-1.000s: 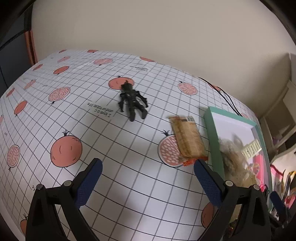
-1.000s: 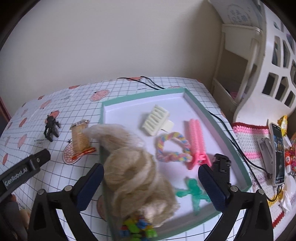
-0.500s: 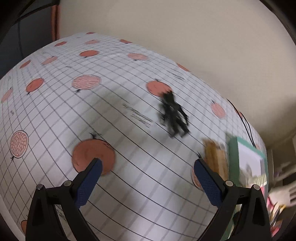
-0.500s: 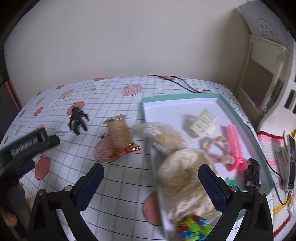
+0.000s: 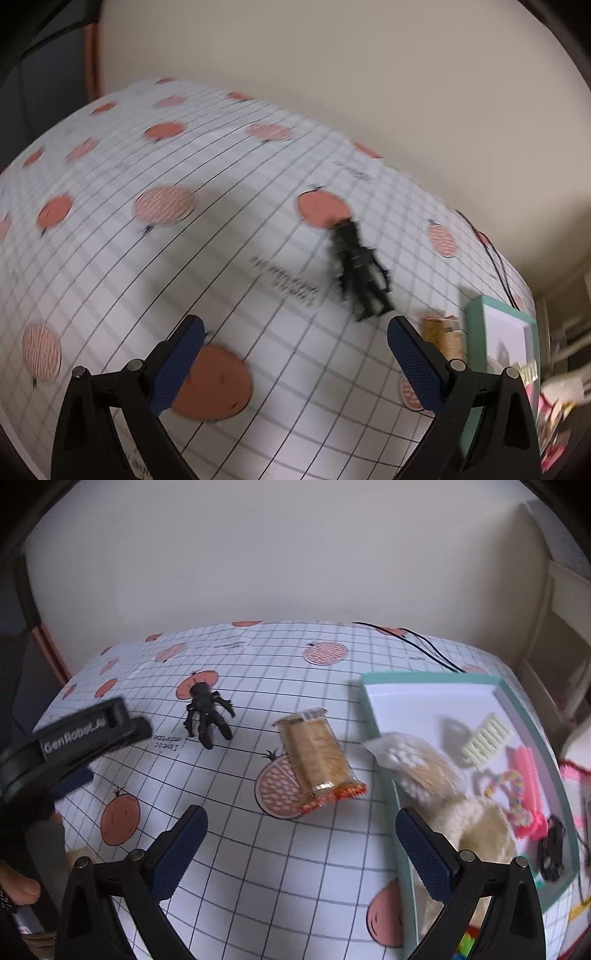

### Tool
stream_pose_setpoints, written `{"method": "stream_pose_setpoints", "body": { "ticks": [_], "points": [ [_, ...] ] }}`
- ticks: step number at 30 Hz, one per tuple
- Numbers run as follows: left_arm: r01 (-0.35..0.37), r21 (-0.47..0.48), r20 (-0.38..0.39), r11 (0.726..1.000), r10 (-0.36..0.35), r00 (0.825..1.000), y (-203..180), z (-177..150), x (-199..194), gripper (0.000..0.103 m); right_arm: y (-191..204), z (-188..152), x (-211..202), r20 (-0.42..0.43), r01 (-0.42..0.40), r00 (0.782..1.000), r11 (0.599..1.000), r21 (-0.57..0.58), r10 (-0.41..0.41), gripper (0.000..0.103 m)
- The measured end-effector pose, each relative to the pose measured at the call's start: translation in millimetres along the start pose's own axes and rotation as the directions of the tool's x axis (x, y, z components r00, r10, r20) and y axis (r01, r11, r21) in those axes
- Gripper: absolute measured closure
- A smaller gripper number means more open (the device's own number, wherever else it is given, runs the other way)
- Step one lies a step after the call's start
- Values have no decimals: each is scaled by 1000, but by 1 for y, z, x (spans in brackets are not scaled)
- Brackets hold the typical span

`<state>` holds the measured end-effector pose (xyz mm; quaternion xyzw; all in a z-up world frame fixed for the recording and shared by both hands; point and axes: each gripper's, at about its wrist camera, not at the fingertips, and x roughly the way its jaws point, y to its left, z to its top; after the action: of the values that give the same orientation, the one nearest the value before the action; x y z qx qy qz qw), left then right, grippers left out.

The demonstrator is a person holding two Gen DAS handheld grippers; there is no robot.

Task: Organize objects
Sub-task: 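Withdraw both tools from the tray toward the black figure and snack bar, then close right tool on the snack bar while left tool grips the black action figure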

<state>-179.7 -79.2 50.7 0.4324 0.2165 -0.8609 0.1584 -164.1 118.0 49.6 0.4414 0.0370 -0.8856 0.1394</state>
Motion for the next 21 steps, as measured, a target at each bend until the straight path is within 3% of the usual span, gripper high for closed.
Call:
{"method": "stream_pose_setpoints", "body": {
  "ticks": [4,9,18,21],
  "points": [
    [42,73,-25,996,-40,999,-11,14,7,4,3,8,12,-15,5,1000,999,-37,-5,0],
    [101,89,-110,991,-91,990,-15,28,25,4,2,21,26,-29,-1,1000,998,-62,-1,0],
    [124,140,-171,982,-99,980,-27,44,56,6,3,48,53,-77,-14,997,997,-79,8,0],
    [130,155,-192,979,-99,976,-33,44,66,7,5,53,62,-96,-12,995,996,-84,4,5]
  ]
}}
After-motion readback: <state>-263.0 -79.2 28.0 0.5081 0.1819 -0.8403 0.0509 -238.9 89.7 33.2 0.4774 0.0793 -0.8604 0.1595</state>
